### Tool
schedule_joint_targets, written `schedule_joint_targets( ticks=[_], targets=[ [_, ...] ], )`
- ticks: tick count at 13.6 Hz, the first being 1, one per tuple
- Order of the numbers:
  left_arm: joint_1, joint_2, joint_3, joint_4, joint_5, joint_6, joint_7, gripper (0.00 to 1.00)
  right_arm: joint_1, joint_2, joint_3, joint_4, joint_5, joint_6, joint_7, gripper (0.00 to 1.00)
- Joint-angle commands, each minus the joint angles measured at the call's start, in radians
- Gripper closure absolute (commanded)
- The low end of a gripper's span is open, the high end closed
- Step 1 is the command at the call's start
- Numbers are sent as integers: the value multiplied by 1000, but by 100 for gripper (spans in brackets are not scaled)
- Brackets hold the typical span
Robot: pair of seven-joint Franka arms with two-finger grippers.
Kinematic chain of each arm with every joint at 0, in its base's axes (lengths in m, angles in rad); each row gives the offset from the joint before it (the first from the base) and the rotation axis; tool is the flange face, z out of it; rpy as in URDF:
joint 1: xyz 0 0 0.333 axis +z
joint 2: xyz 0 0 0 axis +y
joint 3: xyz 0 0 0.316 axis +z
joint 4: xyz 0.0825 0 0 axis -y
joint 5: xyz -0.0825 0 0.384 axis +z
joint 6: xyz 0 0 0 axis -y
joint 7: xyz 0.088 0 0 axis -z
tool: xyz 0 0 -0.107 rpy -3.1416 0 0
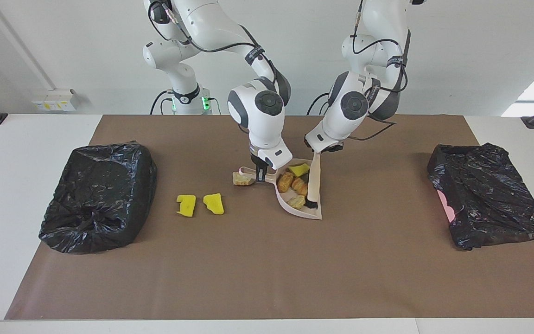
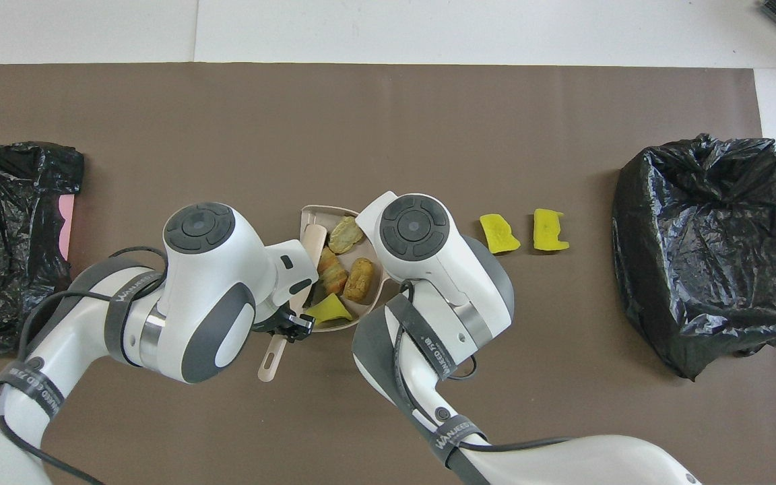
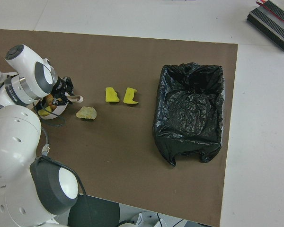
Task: Sweep and dump trash in bin
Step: 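Sweep the chunks into the dustpan with the brush in the left gripper, then carry the loaded dustpan with the right gripper over the nearby trash bag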
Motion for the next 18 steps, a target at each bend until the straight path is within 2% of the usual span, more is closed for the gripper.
schedule_joint_targets(
  ticks=[1, 4, 6, 9, 12, 13, 16, 18],
  targets=[
    [56, -111, 11, -3, -14, -18, -109, 100, -46, -35, 7, 1, 10, -29, -30, 100],
    [90, -211, 14, 3, 12, -74, -152, 100, -86, -70, 9, 6, 13, -69, -36, 100],
    [73, -241, 1, -4, 46, -131, -278, 100, -117, -94, 9, 14, 13, -96, -40, 100],
    [-1, -286, -2, -62, 37, -107, -300, 100, -178, -107, 7, 50, 55, -167, -124, 100],
    [-85, -293, -4, -104, -14, -75, -326, 100, -290, -137, 7, 55, 94, -214, -259, 100],
    [-144, -281, -2, -130, -14, -44, -326, 100, -327, -147, 7, 55, 103, -233, -295, 100],
    [-267, -253, -4, -255, -14, 187, -369, 100, -420, -157, 4, 86, 123, -300, -424, 100],
    [-323, -233, -4, -268, -16, 223, -422, 100, -474, -165, 2, 130, 120, -366, -439, 100]
  ],
)
